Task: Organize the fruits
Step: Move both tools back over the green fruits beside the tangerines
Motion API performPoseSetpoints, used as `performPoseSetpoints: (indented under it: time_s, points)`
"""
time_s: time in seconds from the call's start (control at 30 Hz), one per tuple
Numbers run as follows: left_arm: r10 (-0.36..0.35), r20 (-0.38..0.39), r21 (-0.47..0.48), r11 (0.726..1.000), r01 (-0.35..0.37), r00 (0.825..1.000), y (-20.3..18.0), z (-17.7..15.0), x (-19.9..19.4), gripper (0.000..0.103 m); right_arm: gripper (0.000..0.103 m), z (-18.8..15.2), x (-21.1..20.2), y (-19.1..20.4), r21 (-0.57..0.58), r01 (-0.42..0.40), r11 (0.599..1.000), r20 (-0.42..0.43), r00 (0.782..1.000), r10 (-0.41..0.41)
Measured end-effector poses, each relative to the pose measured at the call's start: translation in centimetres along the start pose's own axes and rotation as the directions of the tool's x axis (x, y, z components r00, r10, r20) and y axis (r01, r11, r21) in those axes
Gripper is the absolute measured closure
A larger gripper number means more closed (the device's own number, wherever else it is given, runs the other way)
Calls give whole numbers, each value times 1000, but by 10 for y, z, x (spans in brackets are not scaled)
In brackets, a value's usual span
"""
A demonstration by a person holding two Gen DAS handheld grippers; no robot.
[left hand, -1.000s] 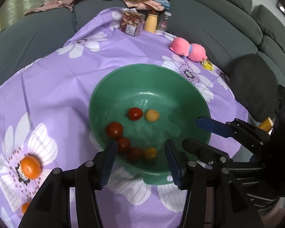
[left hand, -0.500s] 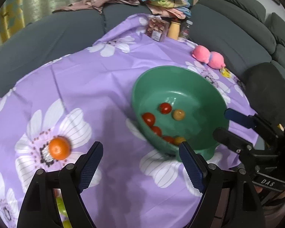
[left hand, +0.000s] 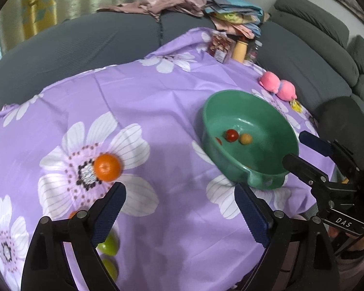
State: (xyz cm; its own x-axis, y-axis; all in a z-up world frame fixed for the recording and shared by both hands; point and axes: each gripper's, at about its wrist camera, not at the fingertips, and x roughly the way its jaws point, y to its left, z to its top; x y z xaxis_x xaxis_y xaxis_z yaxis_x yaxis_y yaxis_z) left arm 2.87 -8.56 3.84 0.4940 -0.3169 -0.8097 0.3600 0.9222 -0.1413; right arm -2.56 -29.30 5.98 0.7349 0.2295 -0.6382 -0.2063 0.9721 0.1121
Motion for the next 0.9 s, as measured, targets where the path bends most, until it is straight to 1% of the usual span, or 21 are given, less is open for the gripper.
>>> performPoseSetpoints:
  time_s: [0.07,0.13,0.27,0.37,0.43,0.5,0.57,0.6,0.73,0.83,0.9]
  points:
    - [4,10,-13,1000,-4,1000,6,-3,-6,12,30,2,-2,6,-15,6,1000,6,1000,-5]
    - [4,17,-23,1000,-3,1000,11,-5,-11,12,27,4,-4,13,-28,5,1000,13,1000,-5]
    - [-28,32,-64,997,30,999,26,-11,-22,9,26,7,-7,26,-59,2,998,20,1000,-1]
    - [-27,47,-87,996,31,999,34,-17,-29,9,25,9,-6,36,-78,-2,997,18,1000,3]
    - [-33,52,-101,994,38,998,39,-20,-32,9,20,10,-6,43,-92,-4,996,17,1000,6]
    - [-56,59,-123,990,63,997,46,-24,-36,8,18,11,-7,51,-108,-8,994,20,1000,10]
    - [-73,69,-144,986,83,995,54,-29,-41,7,18,11,-6,58,-118,-34,992,15,999,36]
    - [-75,72,-152,985,85,995,57,-31,-43,2,18,11,-5,61,-122,-46,991,10,999,47]
    - [-92,91,-199,974,108,992,72,-40,-52,1,18,7,5,74,-131,-105,986,-31,994,101]
    - [-103,105,-252,959,126,989,86,-47,-57,1,18,3,12,88,-141,-144,980,-64,989,136]
    - [-125,143,-298,941,164,982,98,-52,-61,1,18,0,17,96,-145,-173,974,-85,983,162]
